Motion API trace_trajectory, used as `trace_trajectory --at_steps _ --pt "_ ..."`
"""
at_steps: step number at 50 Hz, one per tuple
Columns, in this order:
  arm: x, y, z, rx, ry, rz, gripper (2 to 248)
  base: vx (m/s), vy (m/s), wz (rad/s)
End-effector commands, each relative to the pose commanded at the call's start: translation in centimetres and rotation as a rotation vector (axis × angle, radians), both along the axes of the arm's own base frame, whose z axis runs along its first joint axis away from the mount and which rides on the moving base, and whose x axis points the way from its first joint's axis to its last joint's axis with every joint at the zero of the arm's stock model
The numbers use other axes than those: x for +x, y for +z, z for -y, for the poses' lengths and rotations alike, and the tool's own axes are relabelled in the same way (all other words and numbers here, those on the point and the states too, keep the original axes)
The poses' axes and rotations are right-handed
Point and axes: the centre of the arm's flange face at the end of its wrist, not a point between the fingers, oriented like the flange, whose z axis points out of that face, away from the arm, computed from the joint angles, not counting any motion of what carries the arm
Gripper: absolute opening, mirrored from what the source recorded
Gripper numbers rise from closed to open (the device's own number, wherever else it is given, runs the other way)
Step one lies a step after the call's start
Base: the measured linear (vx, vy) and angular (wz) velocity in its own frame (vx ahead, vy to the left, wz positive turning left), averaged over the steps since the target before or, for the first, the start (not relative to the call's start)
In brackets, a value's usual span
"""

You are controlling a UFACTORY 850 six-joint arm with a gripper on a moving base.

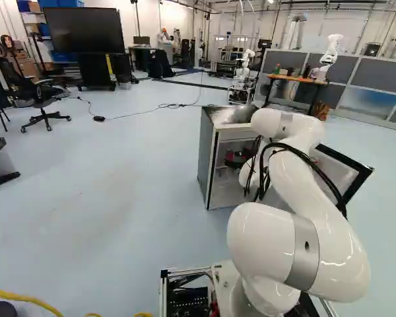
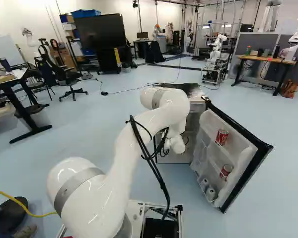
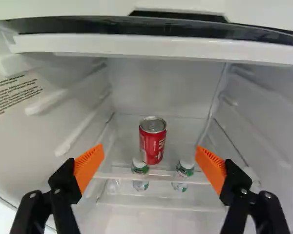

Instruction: Grab a drink from the fridge

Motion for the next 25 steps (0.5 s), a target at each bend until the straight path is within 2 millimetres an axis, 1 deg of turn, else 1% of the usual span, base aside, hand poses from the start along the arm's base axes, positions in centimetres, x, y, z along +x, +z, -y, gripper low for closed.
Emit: trace_trajectory --at_steps 25 --pt "3.5 -1.5 0.3 -0.036 0.019 0.023 247 0.0 0.0 0.0"
